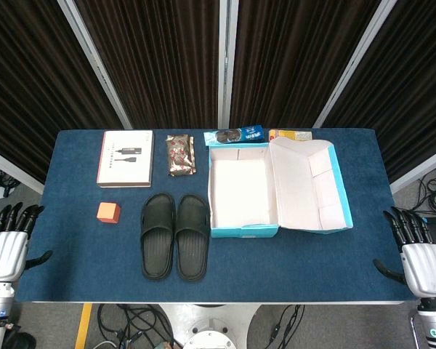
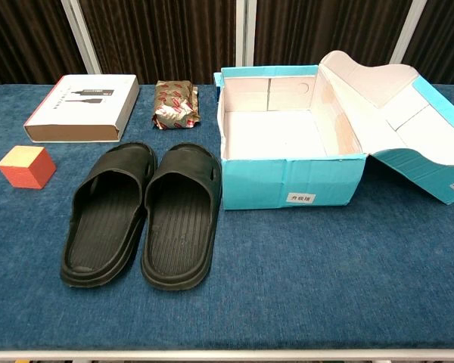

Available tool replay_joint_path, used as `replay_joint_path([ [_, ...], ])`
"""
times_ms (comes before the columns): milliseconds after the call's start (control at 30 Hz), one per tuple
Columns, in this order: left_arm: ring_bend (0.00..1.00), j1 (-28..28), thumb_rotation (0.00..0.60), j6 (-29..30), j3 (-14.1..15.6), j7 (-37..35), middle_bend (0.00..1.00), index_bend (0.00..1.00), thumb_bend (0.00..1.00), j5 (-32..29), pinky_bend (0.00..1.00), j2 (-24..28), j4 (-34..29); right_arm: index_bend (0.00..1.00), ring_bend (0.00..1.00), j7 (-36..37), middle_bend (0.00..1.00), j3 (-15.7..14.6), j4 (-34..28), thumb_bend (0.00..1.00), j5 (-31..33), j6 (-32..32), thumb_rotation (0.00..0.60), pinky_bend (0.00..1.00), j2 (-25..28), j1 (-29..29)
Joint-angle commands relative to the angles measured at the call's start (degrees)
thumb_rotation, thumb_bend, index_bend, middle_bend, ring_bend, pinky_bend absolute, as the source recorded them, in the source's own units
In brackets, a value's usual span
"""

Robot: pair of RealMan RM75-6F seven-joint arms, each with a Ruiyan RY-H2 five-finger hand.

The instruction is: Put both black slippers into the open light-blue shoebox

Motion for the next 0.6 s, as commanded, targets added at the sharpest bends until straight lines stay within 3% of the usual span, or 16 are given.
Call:
replay_joint_path([
  [33, 0.03, 0.0, 0.6, -0.08, 0.06, -0.14, 0.13, 0.14, 0.0, -0.02, 0.05, -0.17, 0.21, 0.0, 0.0, -0.06, 0.04, 0.02, -0.12, 0.07, 0.03, -0.13, 0.6, 0.0, 0.04, 0.08],
  [400, 0.03, -1.67, 0.6, -0.62, -0.21, -0.85, 0.13, 0.14, 0.0, 2.65, 0.05, 1.51, -1.1, 0.0, 0.0, -0.19, 0.04, 0.29, -0.91, 0.07, -1.37, 1.25, 0.6, 0.0, 0.99, 0.07],
  [600, 0.06, -6.63, 0.6, -5.86, -1.22, -6.42, 0.12, 0.14, 0.0, 5.54, 0.06, 4.74, -3.47, 0.0, 0.0, -1.14, 0.04, 0.6, -2.03, 0.07, -2.67, 2.77, 0.6, 0.0, 1.98, -0.06],
])
